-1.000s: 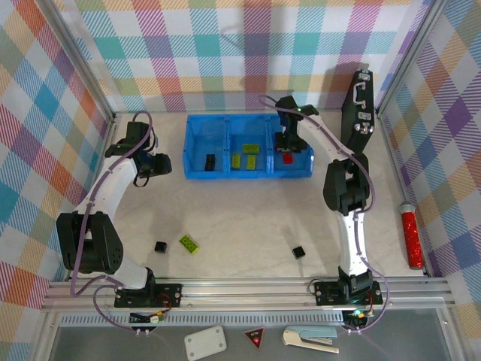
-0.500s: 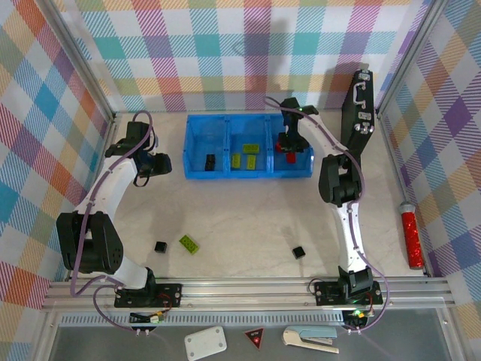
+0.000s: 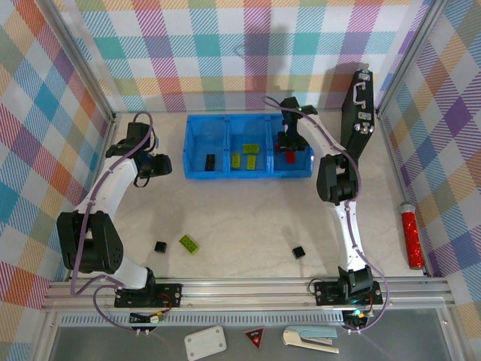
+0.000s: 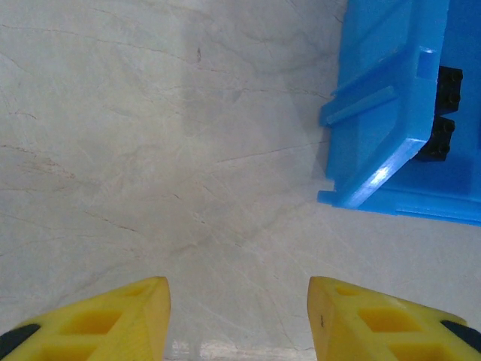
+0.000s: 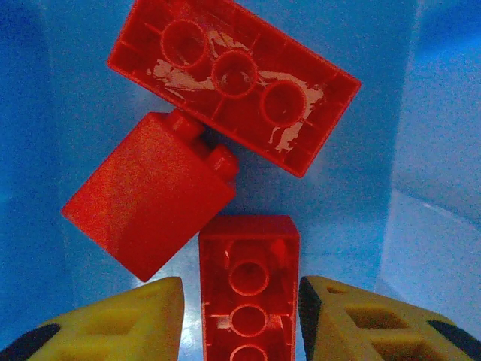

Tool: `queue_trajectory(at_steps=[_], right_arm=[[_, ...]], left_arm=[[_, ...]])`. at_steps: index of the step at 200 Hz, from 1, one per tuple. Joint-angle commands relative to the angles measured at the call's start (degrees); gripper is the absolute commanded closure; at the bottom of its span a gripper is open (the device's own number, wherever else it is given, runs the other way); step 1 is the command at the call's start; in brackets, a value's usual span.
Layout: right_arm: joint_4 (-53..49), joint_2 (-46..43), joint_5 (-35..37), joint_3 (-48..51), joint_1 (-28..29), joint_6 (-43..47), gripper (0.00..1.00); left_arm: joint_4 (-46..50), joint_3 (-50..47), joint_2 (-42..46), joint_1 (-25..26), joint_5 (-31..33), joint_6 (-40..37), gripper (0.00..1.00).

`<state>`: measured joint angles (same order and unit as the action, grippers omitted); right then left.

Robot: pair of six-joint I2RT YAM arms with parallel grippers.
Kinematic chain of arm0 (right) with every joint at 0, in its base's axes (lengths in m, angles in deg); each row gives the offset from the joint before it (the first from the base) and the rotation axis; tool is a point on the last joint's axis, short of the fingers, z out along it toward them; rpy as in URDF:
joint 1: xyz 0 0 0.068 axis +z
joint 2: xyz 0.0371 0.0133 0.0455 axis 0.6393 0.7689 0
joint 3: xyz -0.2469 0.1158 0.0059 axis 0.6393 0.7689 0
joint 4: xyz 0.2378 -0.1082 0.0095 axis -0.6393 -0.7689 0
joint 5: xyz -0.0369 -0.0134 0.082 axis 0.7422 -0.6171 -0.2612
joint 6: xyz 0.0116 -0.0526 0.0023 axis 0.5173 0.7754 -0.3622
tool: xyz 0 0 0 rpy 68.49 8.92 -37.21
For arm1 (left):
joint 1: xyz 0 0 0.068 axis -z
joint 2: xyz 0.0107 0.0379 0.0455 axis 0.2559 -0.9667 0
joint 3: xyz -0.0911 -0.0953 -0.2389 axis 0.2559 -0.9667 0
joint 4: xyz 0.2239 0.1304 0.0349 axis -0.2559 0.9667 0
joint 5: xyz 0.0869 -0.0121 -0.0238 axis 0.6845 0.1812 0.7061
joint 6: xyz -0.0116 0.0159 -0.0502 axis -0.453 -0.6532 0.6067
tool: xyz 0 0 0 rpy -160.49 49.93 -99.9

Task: Sort the legos into containers by color
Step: Place the lego in the container.

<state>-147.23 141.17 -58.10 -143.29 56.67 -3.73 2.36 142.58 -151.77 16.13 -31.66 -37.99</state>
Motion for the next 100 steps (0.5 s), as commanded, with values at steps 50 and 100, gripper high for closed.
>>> queue_trajectory(at_steps=[50, 100], right_arm=[[-1.0, -14.7, -4.6, 8.8, 0.5, -1.5, 0.53], [1.8, -23.3, -6.3, 19.6, 1.7, -2.3, 0.53]], left_arm=[[7.0, 1.6, 0.5, -0.6, -4.3, 3.3, 0.48], [10.7, -6.5, 5.6, 1.0, -3.9, 10.8, 0.47]])
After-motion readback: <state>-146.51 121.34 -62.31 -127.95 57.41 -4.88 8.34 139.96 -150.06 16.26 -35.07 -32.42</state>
